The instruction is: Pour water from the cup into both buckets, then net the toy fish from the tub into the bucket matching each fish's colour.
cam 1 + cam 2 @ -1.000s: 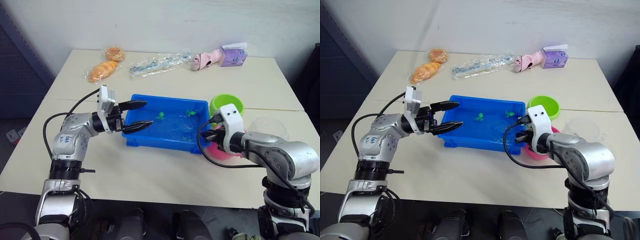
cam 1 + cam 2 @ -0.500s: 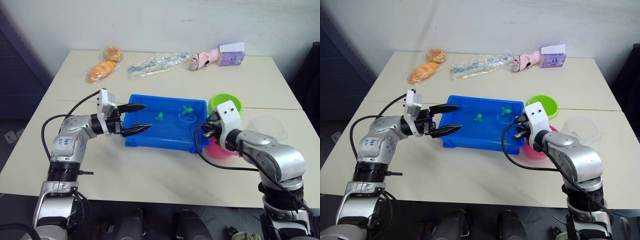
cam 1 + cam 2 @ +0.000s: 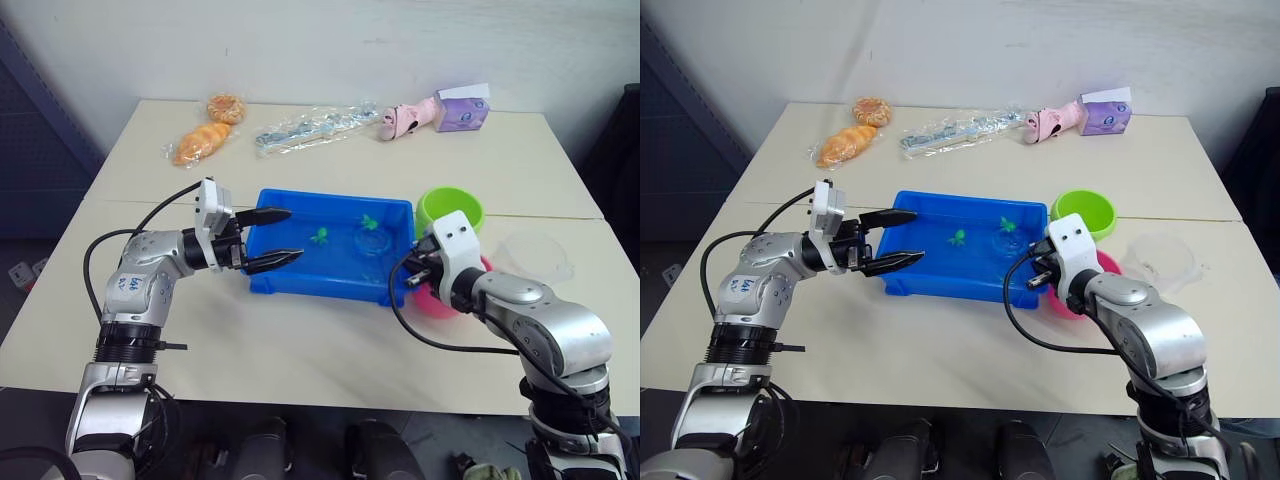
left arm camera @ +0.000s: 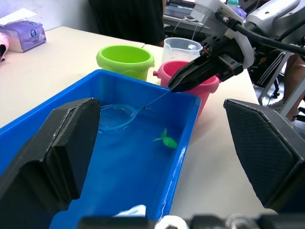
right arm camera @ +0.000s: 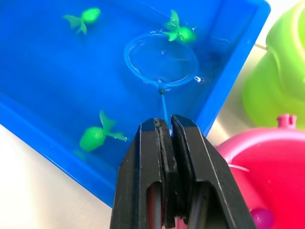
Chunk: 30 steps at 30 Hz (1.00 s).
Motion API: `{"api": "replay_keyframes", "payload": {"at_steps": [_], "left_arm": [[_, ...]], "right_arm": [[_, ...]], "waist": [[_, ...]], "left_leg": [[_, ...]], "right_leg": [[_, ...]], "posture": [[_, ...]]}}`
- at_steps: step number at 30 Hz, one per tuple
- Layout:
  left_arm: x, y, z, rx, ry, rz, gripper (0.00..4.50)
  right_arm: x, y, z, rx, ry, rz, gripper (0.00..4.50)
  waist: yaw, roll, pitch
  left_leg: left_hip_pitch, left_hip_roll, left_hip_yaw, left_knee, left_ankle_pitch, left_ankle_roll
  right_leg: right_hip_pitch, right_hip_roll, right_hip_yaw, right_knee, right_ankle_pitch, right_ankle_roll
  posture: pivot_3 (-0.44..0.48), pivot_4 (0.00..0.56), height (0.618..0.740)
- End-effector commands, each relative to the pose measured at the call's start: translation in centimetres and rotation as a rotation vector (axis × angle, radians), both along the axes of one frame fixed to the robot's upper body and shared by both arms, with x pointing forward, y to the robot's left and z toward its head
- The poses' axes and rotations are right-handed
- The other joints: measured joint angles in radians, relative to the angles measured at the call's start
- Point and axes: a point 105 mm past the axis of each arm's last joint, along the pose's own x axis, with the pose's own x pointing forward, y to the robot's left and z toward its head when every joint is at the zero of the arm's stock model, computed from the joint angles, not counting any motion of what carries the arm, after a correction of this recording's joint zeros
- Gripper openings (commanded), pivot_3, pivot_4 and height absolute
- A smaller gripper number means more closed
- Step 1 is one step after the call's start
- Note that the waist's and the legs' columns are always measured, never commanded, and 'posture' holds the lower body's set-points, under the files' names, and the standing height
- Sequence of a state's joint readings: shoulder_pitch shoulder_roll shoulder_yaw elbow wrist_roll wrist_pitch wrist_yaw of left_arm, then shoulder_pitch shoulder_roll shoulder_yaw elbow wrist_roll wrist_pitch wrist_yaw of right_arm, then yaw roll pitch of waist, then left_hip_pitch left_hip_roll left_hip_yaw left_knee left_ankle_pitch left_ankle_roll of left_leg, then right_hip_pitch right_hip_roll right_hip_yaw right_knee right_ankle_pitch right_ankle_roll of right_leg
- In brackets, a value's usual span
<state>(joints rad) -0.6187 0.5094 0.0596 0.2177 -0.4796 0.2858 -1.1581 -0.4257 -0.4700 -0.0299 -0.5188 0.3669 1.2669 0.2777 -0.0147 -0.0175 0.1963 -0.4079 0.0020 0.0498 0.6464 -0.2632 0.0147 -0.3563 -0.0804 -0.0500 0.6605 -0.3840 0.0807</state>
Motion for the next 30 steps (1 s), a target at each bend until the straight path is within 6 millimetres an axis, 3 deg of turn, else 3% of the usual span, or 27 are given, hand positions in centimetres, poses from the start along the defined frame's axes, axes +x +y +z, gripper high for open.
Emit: {"api": "replay_keyframes", "payload": {"at_steps": [1, 15, 21, 30], "left_arm": [[0.0, -0.1, 0.6, -0.003, -0.031, -0.007, 4.46], [-0.2, 0.0, 0.6, -0.007, -0.030, -0.004, 4.46], [-0.2, 0.1, 0.5, -0.006, -0.025, -0.002, 4.46], [-0.2, 0.2, 0.4, -0.004, -0.028, -0.009, 4.46]], "right_arm": [[0.3, 0.4, 0.5, 0.004, -0.013, 0.014, 0.00], [2.0, 1.4, 1.6, 0.008, -0.083, 0.030, 0.00], [0.5, 2.5, 2.4, 0.019, -0.164, 0.124, 0.00], [-2.9, 1.4, 4.6, 0.021, -0.311, 0.194, 0.00]], "waist": [[0.000, 0.000, 0.000], [-0.013, 0.000, 0.000], [-0.012, 0.000, 0.000], [-0.011, 0.000, 0.000]], "left_leg": [[0.000, 0.000, 0.000, 0.000, 0.000, 0.000], [0.000, 0.000, 0.000, -0.001, 0.000, 0.000], [0.000, 0.000, 0.000, -0.001, 0.000, 0.000], [0.000, 0.000, 0.000, -0.001, 0.000, 0.000]], "right_leg": [[0.000, 0.000, 0.000, 0.000, 0.000, 0.000], [0.000, 0.000, 0.000, 0.000, 0.000, 0.000], [0.000, 0.000, 0.000, 0.000, 0.000, 0.000], [0.000, 0.000, 0.000, -0.001, 0.000, 0.000]], "posture": [[0.000, 0.150, 0.740], [0.000, 0.150, 0.740], [0.000, 0.150, 0.740], [0.000, 0.150, 0.740]]}}
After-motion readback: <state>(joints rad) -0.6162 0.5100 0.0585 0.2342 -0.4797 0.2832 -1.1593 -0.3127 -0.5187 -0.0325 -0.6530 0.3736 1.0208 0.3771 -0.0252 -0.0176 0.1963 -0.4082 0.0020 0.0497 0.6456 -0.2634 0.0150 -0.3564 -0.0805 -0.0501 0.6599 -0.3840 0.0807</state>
